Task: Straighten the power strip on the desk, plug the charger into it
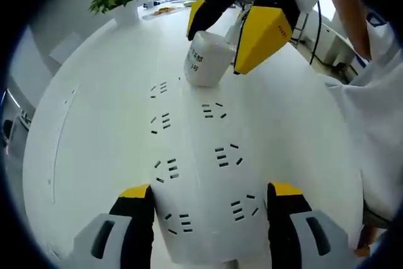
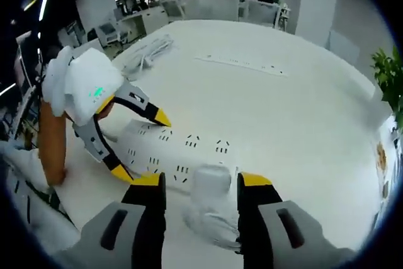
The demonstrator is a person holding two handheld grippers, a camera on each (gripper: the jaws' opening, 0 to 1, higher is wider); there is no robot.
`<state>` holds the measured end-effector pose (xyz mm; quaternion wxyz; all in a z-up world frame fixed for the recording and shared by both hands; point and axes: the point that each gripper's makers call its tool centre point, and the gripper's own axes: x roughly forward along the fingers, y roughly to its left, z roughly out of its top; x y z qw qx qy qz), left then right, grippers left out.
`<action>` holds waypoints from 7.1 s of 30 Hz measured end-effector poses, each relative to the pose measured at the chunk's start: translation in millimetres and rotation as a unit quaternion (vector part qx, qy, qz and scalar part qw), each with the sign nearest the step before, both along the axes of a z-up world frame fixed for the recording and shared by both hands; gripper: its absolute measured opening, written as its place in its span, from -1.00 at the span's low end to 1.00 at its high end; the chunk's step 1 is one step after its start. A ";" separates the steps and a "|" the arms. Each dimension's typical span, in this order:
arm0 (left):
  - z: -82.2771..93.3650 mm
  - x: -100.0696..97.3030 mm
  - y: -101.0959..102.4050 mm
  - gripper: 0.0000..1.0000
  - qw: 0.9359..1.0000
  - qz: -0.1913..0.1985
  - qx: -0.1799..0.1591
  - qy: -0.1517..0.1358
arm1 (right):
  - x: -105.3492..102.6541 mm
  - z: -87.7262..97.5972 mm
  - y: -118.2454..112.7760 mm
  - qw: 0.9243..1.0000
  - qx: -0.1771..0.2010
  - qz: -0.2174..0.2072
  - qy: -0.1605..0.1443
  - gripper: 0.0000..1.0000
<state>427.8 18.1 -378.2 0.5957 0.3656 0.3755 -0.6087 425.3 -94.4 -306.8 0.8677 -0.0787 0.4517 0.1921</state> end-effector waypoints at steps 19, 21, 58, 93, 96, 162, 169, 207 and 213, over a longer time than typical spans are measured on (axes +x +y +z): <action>-0.4 0.8 0.8 0.50 1.000 -0.002 -0.001 -0.002 | 23.5 -15.4 3.3 0.994 -0.059 -0.021 0.086 -0.56; -0.4 1.3 0.8 0.50 1.000 -0.002 -0.002 -0.001 | 21.1 -17.8 2.4 0.992 -0.062 -0.013 0.106 -0.56; -1.1 1.8 0.2 0.55 1.000 0.021 0.004 -0.001 | 21.4 19.8 9.7 0.902 -0.204 0.367 -0.105 -0.28; -1.0 -5.7 -4.0 0.55 0.999 0.041 0.015 -0.001 | 21.3 -20.4 11.3 0.744 -0.279 0.602 -0.080 -0.49; -0.9 -5.2 -3.9 0.55 0.999 0.042 0.014 0.000 | 21.1 -21.1 11.1 0.747 -0.279 0.598 -0.077 -0.49; -0.1 -9.3 -3.9 0.41 0.999 0.029 0.019 -0.001 | -10.1 -21.6 4.6 0.824 -0.275 0.489 -0.084 -0.47; -0.2 -10.6 -4.6 0.40 0.999 0.027 0.020 -0.001 | -14.3 -21.8 3.6 0.831 -0.272 0.478 -0.081 -0.47; 0.3 -14.5 -7.9 0.40 1.000 0.018 0.016 -0.001 | -26.4 -22.1 0.9 0.857 -0.256 0.440 -0.076 -0.45; 0.8 -13.9 -8.5 0.40 1.000 0.018 0.016 -0.001 | -24.3 -12.5 6.5 0.880 -0.207 0.420 -0.082 -0.37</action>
